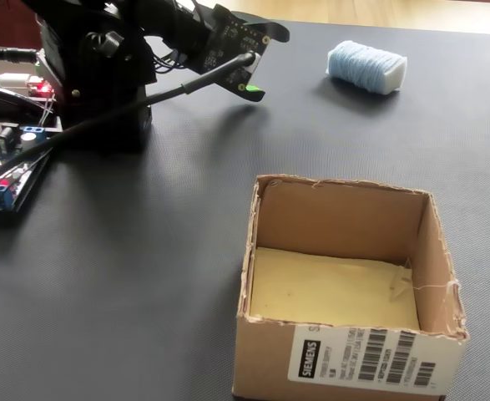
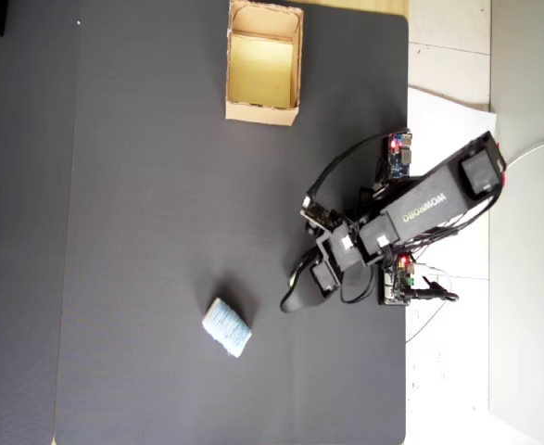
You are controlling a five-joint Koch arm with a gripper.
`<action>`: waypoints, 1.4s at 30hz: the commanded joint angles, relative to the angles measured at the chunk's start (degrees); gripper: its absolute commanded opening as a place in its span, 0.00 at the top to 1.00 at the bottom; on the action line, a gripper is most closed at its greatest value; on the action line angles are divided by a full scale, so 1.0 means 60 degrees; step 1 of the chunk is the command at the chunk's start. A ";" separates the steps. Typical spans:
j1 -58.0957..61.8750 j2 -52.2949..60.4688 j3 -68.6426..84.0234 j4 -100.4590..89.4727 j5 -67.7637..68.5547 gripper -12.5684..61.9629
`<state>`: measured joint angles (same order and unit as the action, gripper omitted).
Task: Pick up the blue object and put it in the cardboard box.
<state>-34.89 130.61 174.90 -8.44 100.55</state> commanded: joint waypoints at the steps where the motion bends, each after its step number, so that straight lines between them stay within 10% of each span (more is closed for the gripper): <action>1: -0.0073 0.0703 -0.0762 -0.0879 0.0278 0.38; 24: 0.0234 -0.5010 -0.9331 0.4878 -0.0103 0.39; 42: 0.0791 -0.8159 -1.1162 0.7075 0.0425 0.39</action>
<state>-30.23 80.77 112.24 33.84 97.91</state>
